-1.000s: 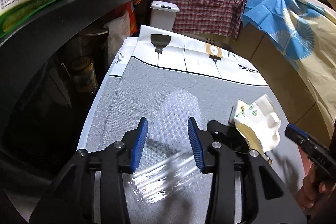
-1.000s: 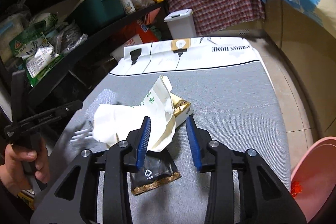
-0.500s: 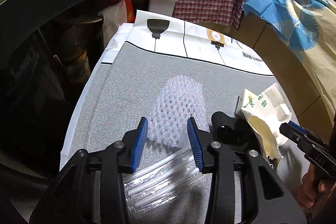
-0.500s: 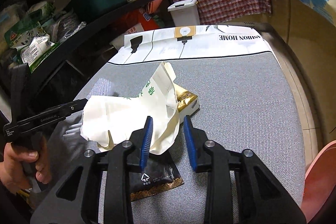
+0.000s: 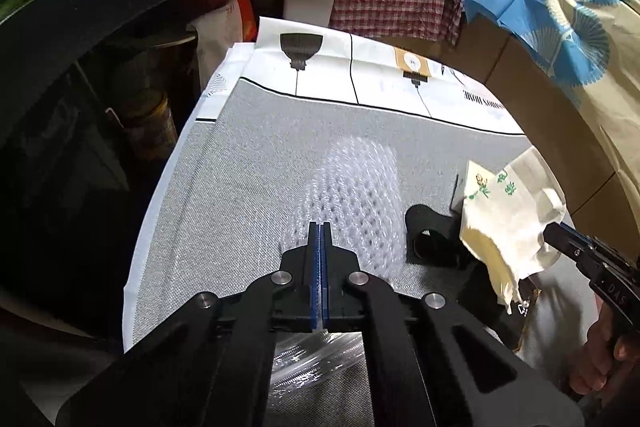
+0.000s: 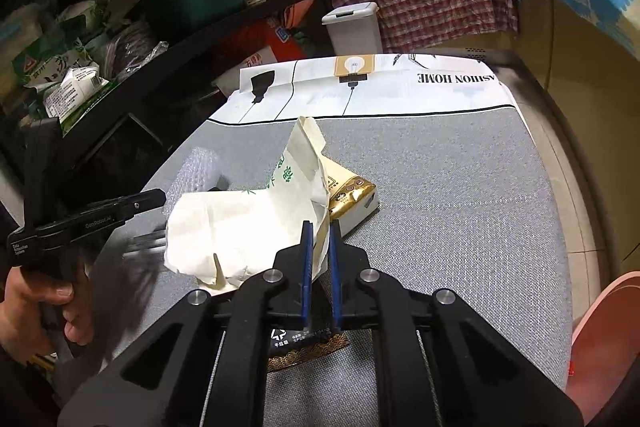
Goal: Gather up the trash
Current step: 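Grasp the white foam net with the left tool while the right tool grasps the white paper bag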
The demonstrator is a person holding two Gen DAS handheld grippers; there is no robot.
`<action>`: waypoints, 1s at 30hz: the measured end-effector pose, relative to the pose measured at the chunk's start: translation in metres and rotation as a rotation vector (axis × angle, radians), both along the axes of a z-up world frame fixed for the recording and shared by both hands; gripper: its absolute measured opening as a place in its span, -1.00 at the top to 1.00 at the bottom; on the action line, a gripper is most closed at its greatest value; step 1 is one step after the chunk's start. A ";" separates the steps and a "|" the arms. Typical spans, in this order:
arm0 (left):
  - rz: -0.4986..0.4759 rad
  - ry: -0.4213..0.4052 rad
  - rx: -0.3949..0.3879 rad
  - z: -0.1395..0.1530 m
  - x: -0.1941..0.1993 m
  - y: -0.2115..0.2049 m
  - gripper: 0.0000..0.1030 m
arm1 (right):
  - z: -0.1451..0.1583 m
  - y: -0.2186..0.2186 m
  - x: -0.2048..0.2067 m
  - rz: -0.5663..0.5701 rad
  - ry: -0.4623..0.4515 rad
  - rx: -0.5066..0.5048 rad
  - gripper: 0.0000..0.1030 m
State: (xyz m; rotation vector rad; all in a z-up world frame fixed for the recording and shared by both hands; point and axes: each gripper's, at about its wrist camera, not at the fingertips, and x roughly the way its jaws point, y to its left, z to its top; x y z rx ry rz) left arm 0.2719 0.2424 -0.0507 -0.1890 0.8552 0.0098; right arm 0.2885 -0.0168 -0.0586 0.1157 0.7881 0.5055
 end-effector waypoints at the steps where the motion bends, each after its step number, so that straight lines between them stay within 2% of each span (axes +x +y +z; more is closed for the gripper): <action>1: 0.004 0.000 0.000 0.000 0.000 0.000 0.83 | 0.000 0.000 0.000 0.000 0.000 -0.001 0.84; 2: 0.012 0.005 0.001 -0.001 0.001 0.002 0.40 | 0.000 -0.001 0.000 -0.001 0.000 -0.002 0.84; 4: 0.038 -0.010 0.005 -0.001 0.000 0.005 0.00 | 0.000 -0.001 0.000 -0.001 0.001 -0.004 0.84; 10: 0.023 -0.003 -0.012 -0.010 0.007 0.007 0.00 | -0.003 0.001 0.000 0.004 0.002 -0.013 0.84; 12: 0.014 0.012 -0.028 -0.014 0.010 0.006 0.04 | -0.004 0.001 0.001 0.005 0.006 -0.015 0.84; 13: 0.008 0.017 -0.037 -0.016 0.011 0.006 0.21 | -0.005 0.001 0.001 0.006 0.007 -0.016 0.84; 15: -0.007 0.022 -0.050 -0.017 0.012 0.004 0.37 | -0.006 0.001 0.001 0.007 0.010 -0.019 0.84; 16: -0.014 0.022 -0.052 -0.018 0.013 0.003 0.54 | -0.006 0.001 0.001 0.008 0.011 -0.019 0.84; 19: -0.029 0.021 -0.032 -0.017 0.013 -0.002 0.78 | -0.006 0.001 0.001 0.010 0.011 -0.018 0.84; 30: -0.016 -0.044 0.046 0.007 0.002 -0.007 0.86 | 0.008 -0.002 -0.007 -0.002 -0.023 -0.004 0.90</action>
